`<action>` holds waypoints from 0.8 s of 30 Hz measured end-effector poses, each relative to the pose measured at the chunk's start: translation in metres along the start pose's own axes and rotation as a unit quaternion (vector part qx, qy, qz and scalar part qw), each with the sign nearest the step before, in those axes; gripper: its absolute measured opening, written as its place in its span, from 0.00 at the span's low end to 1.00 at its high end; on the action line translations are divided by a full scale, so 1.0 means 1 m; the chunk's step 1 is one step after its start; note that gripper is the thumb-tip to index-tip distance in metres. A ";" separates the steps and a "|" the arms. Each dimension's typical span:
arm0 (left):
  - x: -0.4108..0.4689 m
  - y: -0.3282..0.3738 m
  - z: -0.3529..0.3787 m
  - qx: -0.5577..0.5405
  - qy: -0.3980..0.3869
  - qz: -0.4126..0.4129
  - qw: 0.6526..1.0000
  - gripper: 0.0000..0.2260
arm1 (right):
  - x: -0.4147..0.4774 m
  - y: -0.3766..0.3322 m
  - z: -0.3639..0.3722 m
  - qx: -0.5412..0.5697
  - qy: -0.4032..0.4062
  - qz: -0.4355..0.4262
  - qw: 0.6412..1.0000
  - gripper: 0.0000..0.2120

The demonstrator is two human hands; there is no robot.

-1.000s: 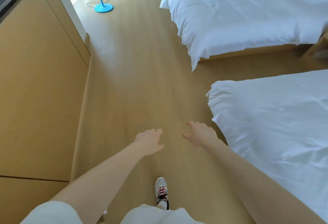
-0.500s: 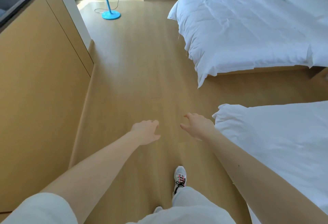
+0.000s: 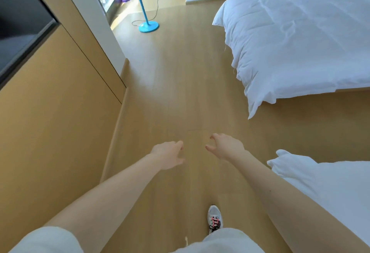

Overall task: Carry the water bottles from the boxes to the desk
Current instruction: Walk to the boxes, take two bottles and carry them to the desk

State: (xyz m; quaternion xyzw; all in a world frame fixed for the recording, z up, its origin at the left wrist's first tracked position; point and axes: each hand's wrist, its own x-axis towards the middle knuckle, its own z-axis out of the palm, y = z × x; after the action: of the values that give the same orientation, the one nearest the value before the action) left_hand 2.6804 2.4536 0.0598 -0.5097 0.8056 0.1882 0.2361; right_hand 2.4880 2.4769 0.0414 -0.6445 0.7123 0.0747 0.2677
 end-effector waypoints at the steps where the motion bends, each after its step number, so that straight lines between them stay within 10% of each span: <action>1: 0.014 0.004 -0.012 0.000 0.006 -0.002 1.000 0.20 | 0.013 0.008 -0.009 0.006 0.003 0.000 1.000 0.25; 24: 0.286 -0.040 -0.172 -0.040 -0.001 0.052 0.998 0.18 | 0.248 0.051 -0.141 0.057 -0.010 0.062 0.996 0.25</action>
State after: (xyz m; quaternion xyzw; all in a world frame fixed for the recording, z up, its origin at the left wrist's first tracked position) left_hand 2.5788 2.1341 0.0338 -0.4763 0.8226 0.2324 0.2061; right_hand 2.3928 2.2032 0.0301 -0.5822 0.7512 0.0564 0.3060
